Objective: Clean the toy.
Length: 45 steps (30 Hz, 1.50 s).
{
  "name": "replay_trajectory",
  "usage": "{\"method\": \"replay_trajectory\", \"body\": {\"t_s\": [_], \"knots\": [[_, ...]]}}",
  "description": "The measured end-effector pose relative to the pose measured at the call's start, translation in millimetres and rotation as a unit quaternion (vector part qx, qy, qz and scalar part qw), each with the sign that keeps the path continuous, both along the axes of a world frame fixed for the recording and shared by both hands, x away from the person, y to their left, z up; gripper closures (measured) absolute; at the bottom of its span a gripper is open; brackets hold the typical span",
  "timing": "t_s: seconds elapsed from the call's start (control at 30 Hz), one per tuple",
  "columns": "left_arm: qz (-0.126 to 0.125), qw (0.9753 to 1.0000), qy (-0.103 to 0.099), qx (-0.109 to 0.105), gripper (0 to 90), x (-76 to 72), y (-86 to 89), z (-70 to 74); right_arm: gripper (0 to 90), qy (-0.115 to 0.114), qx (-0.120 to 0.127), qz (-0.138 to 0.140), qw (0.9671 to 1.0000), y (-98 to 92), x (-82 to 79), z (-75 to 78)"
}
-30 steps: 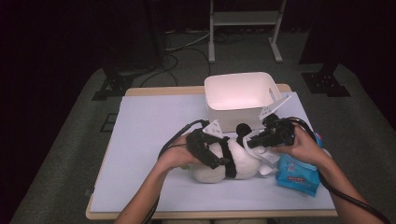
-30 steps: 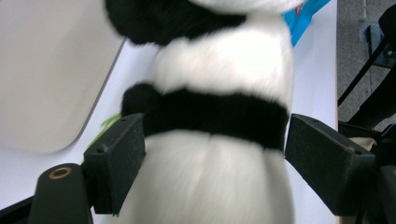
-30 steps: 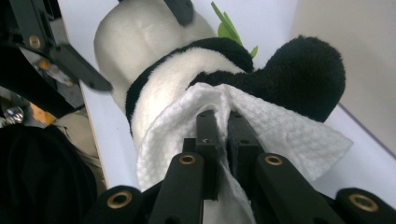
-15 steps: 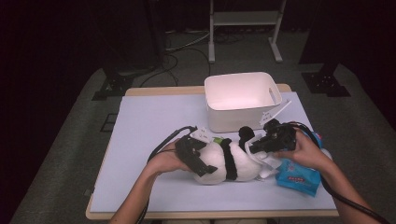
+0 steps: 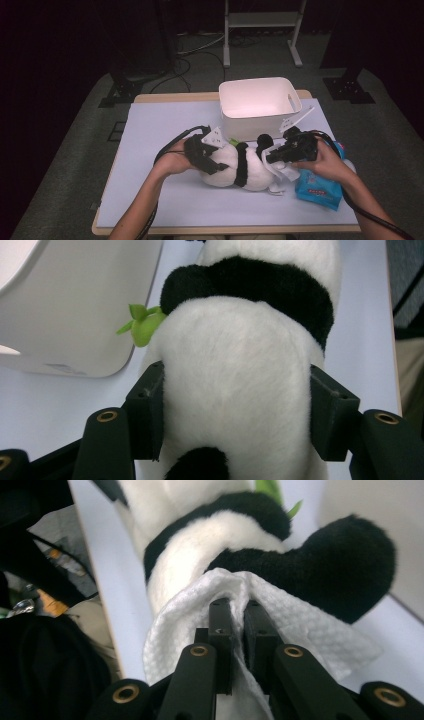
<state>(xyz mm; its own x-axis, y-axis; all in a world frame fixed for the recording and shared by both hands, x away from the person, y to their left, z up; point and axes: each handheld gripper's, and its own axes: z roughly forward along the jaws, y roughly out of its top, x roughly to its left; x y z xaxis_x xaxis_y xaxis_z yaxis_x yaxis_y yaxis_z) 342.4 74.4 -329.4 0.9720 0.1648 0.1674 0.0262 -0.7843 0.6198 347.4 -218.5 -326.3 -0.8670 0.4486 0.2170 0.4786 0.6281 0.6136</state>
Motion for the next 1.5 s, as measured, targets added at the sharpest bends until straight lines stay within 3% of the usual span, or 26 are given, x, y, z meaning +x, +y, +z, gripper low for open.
{"method": "replay_trajectory", "body": {"t_s": [0.13, 0.2, 0.27, 0.33, 0.43, 0.5, 0.6, 0.77, 0.97, 1.23, 1.33, 1.5], "knots": [[0.006, 0.9998, 0.016, -0.007, 34.2, 1.4, 8.5, -4.5, 81.3, -0.003, 0.0, 0.013, 0.9999, 8.5, 2.1, 5.2], [0.005, 0.9996, 0.023, -0.016, 33.0, 0.4, 11.5, -7.6, 81.2, -0.006, 0.02, 0.013, 0.9997, 10.9, 6.3, 10.9], [0.006, 0.9996, 0.024, -0.014, 31.5, -2.3, 12.6, -8.7, 81.4, -0.005, 0.031, 0.013, 0.9994, 16.0, 11.6, 13.2], [0.008, 0.9995, 0.032, 0.0, 29.3, -3.4, 13.9, -9.5, 82.0, -0.004, 0.022, 0.015, 0.9996, 23.9, 15.1, 10.4], [0.015, 0.9984, 0.055, -0.004, 24.3, -2.8, 17.2, -11.1, 83.5, -0.001, 0.025, 0.02, 0.9995, 29.1, 15.2, 5.6], [0.017, 0.9972, 0.071, -0.014, 21.2, -1.1, 19.7, -7.5, 84.3, -0.002, 0.023, 0.024, 0.9994, 31.1, 12.5, 1.6], [-0.006, 0.9961, 0.069, -0.055, 17.5, -4.4, 19.9, 3.4, 84.7, 0.001, 0.022, 0.032, 0.9993, 31.6, 8.3, -1.8], [0.011, 0.9976, 0.062, -0.028, 16.8, -1.1, 9.6, 14.7, 84.8, -0.002, 0.017, 0.043, 0.9989, 31.8, -3.8, -3.8], [0.026, 0.9954, 0.088, -0.029, 16.9, 8.0, -2.2, 14.2, 84.9, -0.002, 0.023, 0.054, 0.9983, 27.1, -17.8, -9.8], [0.055, 0.9898, 0.129, -0.027, 31.0, 24.1, -10.0, 3.0, 84.9, -0.005, 0.024, 0.062, 0.9978, 24.5, -30.2, -13.9], [0.055, 0.989, 0.136, -0.021, 33.8, 27.0, -13.4, -0.8, 85.0, -0.008, 0.024, 0.068, 0.9974, 23.6, -32.7, -15.3], [0.041, 0.9892, 0.14, -0.018, 51.4, 28.1, -17.9, -3.3, 84.9, -0.006, 0.027, 0.065, 0.9975, 21.9, -34.2, -16.4]]}}
